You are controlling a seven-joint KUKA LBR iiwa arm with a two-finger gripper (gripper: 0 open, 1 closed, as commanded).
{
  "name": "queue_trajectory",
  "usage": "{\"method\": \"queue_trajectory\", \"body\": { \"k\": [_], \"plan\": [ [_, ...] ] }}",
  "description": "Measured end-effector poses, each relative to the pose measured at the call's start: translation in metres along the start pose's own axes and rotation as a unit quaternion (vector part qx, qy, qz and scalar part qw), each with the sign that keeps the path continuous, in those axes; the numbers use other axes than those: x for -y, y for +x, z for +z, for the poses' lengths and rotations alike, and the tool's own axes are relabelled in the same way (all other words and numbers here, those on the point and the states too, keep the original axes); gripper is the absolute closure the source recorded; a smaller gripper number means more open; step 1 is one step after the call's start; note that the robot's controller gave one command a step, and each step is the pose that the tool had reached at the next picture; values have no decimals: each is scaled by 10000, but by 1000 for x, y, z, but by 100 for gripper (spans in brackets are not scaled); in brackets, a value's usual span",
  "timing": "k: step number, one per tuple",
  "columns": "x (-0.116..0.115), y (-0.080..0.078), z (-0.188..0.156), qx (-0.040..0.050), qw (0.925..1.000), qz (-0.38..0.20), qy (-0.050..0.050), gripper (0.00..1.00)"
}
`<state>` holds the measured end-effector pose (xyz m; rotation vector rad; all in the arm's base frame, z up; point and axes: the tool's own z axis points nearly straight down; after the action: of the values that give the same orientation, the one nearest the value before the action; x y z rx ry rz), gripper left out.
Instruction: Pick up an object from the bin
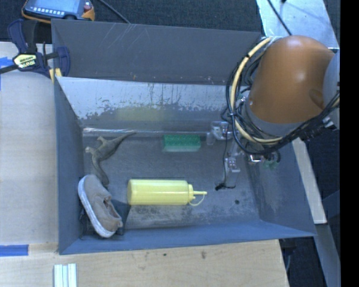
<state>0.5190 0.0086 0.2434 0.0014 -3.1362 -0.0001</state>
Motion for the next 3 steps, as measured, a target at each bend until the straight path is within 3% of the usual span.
{"method": "queue_trajectory", "body": {
  "k": [1, 2, 3],
  "plan": [
    [0, -2, -4, 45, 10000, 1, 0, 0],
    [-29, -9, 32, 68, 9996, -270, 6, 0],
    [-63, -34, 61, 50, 10000, -69, -2, 0]
  ]
}}
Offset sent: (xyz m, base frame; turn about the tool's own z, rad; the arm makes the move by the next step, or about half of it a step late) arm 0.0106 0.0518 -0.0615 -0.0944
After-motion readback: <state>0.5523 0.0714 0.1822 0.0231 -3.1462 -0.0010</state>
